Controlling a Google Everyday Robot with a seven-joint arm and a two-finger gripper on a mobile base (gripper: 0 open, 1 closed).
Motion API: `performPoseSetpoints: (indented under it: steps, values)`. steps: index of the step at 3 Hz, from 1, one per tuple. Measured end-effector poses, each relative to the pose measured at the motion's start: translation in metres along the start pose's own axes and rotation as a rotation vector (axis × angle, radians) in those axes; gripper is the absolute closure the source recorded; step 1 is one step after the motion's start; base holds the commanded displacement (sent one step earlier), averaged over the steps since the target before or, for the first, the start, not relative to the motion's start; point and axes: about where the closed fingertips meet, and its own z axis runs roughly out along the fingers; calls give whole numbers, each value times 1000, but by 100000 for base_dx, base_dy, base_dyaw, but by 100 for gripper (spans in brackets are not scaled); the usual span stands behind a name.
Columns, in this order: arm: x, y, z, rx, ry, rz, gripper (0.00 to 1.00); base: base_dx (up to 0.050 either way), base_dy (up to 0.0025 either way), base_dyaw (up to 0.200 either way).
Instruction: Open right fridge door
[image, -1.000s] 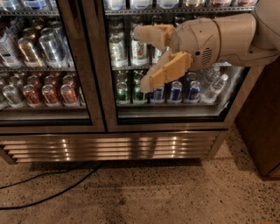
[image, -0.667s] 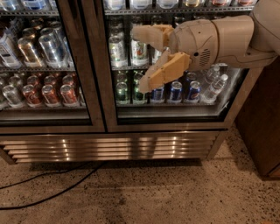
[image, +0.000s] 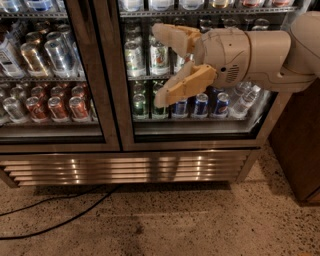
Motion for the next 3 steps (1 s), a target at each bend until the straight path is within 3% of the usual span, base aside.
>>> performPoseSetpoints:
  steps: [1,3]
  values:
    - [0,0,0,0,0,0,0,4343,217,9996]
    - [0,0,0,0,0,0,0,5004,-2,56]
